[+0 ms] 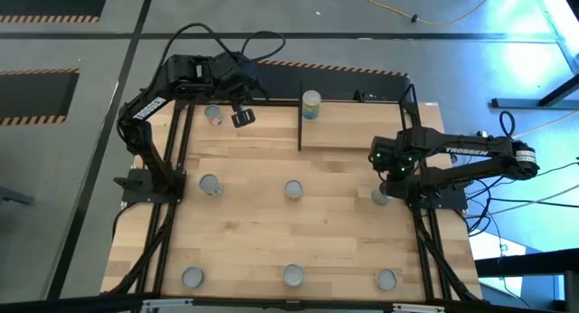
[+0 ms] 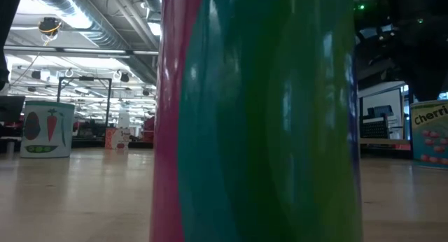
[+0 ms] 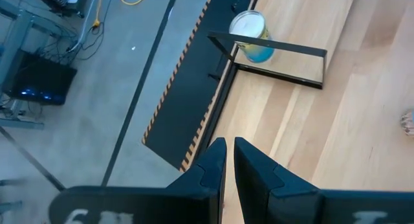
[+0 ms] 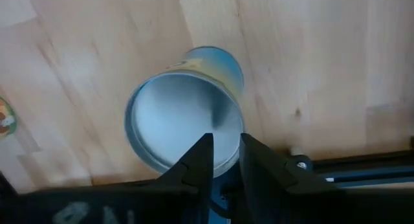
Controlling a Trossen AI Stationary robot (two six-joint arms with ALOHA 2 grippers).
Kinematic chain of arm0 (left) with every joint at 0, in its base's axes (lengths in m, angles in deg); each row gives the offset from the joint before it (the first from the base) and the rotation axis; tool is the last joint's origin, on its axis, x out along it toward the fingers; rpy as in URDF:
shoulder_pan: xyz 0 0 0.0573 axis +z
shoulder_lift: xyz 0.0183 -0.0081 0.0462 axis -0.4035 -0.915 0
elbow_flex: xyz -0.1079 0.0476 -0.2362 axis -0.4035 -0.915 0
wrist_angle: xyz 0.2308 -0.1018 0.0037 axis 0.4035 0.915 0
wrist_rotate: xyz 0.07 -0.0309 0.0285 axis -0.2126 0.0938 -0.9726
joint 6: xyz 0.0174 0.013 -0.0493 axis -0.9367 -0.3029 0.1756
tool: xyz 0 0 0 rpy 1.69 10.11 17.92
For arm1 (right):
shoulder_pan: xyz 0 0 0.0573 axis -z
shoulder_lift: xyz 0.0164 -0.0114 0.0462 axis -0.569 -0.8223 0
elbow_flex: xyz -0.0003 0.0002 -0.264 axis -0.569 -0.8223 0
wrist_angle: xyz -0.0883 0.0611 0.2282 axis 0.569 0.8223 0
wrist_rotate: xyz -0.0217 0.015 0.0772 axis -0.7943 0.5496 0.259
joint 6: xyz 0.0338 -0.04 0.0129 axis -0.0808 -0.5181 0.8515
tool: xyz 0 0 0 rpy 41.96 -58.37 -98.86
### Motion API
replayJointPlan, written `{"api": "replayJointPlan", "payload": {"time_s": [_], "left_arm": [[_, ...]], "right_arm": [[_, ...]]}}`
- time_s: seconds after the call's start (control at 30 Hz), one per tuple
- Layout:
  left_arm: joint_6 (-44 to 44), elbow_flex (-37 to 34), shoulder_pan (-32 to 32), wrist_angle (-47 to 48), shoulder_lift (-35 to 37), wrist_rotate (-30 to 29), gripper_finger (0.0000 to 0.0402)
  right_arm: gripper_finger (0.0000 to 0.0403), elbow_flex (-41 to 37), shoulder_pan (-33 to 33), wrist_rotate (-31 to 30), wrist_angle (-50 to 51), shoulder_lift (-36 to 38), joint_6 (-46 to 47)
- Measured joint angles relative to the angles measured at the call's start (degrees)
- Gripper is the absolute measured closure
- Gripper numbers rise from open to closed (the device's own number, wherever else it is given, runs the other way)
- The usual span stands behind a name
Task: Pick and place cans onto a shelf
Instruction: Put the canned cherries on the shelf
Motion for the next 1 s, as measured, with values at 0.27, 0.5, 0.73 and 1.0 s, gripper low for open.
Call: {"api": "replayJointPlan", "payload": {"time_s": [0.27, 0.5, 0.73, 1.0], "left_arm": [[0.02, 0.0, 0.0, 0.0, 0.0, 1.07, 0.0376], [0.0, 0.0, 0.0, 0.0, 0.0, 1.13, 0.0376], [-0.02, 0.0, 0.0, 0.0, 0.0, 1.13, 0.0376], [-0.04, 0.0, -0.02, -0.02, 0.0, 1.13, 0.0376]], "right_arm": [[0.0325, 0.0, 0.04, -1.14, -0.01, -0.2, 0.36], [0.0325, -0.02, 0.07, -0.83, -0.03, -1.35, 0.34], [0.0325, -0.02, 0.08, -0.68, -0.02, -3.52, 0.34], [0.0352, 0.2, 0.09, -0.84, 0.11, -6.12, 0.38]]}}
